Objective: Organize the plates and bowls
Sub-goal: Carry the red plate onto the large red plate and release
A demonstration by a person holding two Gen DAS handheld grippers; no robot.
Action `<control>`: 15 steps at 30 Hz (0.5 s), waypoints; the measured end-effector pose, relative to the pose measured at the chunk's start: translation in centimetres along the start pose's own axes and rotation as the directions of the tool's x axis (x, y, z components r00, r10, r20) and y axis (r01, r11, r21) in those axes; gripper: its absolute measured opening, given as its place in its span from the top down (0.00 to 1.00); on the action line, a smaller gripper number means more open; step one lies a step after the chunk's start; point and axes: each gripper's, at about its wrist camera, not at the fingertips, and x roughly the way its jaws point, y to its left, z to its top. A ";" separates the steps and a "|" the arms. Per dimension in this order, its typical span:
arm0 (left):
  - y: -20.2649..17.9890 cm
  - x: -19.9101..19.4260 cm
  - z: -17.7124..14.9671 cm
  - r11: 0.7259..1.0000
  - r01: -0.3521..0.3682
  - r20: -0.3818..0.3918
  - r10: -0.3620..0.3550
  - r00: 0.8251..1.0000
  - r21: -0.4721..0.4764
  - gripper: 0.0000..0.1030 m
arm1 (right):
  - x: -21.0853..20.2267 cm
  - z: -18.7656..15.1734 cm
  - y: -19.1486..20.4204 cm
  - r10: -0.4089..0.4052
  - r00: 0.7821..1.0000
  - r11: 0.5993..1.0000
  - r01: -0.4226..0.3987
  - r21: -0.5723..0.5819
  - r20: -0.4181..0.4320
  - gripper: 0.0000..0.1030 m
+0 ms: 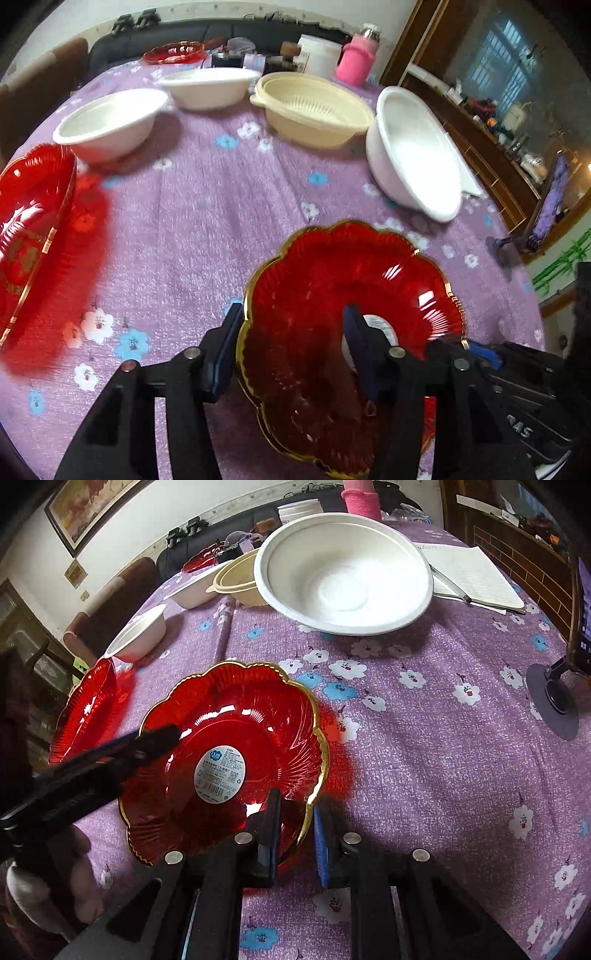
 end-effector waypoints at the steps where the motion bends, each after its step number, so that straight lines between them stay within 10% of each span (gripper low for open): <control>1: -0.1 -0.1 -0.1 1.000 -0.008 0.009 0.008 1.000 0.005 0.51 | 0.0 0.0 -0.1 0.002 1.000 1.000 -0.002 0.004 0.002 0.82; 15: 0.5 -0.4 -0.4 0.999 -0.035 0.016 0.036 0.999 -0.020 0.66 | -0.1 -0.1 0.1 -0.026 0.999 1.000 0.026 -0.001 0.026 0.81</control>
